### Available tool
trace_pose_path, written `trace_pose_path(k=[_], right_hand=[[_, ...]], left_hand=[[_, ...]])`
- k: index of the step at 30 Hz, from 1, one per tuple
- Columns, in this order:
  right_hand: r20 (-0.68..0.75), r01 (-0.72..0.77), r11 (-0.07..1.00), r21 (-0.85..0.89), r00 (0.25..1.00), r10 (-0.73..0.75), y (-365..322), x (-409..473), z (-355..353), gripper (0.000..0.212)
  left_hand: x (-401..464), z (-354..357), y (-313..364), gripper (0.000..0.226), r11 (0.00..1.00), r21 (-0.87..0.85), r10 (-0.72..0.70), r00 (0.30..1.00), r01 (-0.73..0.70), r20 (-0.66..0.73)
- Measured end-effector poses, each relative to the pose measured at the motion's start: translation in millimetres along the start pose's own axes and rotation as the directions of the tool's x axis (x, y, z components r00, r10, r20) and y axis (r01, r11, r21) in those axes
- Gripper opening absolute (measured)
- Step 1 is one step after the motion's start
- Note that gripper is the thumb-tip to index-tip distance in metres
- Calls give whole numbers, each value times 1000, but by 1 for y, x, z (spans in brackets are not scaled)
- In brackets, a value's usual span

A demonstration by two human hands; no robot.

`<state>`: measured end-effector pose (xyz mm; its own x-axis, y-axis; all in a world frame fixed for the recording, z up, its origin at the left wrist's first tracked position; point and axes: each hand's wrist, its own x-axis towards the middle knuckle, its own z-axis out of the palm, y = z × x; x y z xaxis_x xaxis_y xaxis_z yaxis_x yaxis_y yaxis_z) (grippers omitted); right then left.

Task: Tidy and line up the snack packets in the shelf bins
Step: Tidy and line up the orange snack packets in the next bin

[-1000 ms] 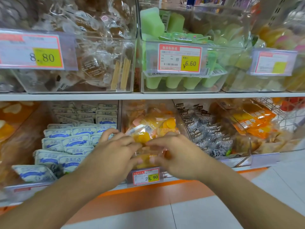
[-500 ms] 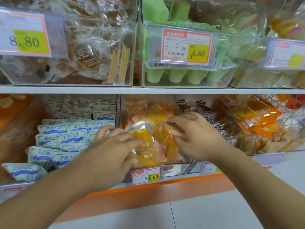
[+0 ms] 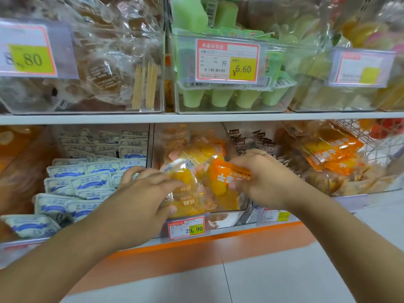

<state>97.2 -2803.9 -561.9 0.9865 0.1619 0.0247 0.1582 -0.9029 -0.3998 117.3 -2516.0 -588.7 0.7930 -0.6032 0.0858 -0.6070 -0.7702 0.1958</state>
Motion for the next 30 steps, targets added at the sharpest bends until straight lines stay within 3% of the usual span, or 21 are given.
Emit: trace_pose_path(k=[3,6,10,12,14,16,18,22,26,30], right_hand=[[-72,-38,961,274,996,59,4,-5,-3,15],[-170,-1,823,568,978,118,7,-12,-13,12],[-84,-12,591,806,987,134,-4,-20,-13,21],[-48,-26,618,786,994,102,-9,-21,-7,20],[-90,-1,737,676,992,84,-11,-20,-4,23],[-197,108,828,550,980,3,-15,-20,-7,24],[-255,188,872,452,964,-75,-17,-21,-12,28],[-188,99,988,121,979,-75,-13,-22,-8,30],[-82,88,991,104,993,-80,-14,-26,-8,35],[-161,127,979,159,982,-101,-16,-24,-5,37]], left_hand=[[0,1,-1,51,1000,-29,-1,1000,1,-20],[3,-2,6,66,997,-74,-10,998,5,-69],[12,-9,23,61,919,-390,-106,987,50,-122],[15,-11,32,34,782,-623,-167,972,27,-167],[17,-14,41,15,687,-727,-208,961,10,-183],[19,-17,47,8,713,-700,-201,948,-32,-248],[22,-21,52,7,804,-592,-164,935,-59,-316],[37,-17,54,14,917,-391,-51,947,-81,-317],[49,-3,49,13,963,-241,63,971,-120,-232],[55,-8,45,21,964,-190,128,952,-184,-277]])
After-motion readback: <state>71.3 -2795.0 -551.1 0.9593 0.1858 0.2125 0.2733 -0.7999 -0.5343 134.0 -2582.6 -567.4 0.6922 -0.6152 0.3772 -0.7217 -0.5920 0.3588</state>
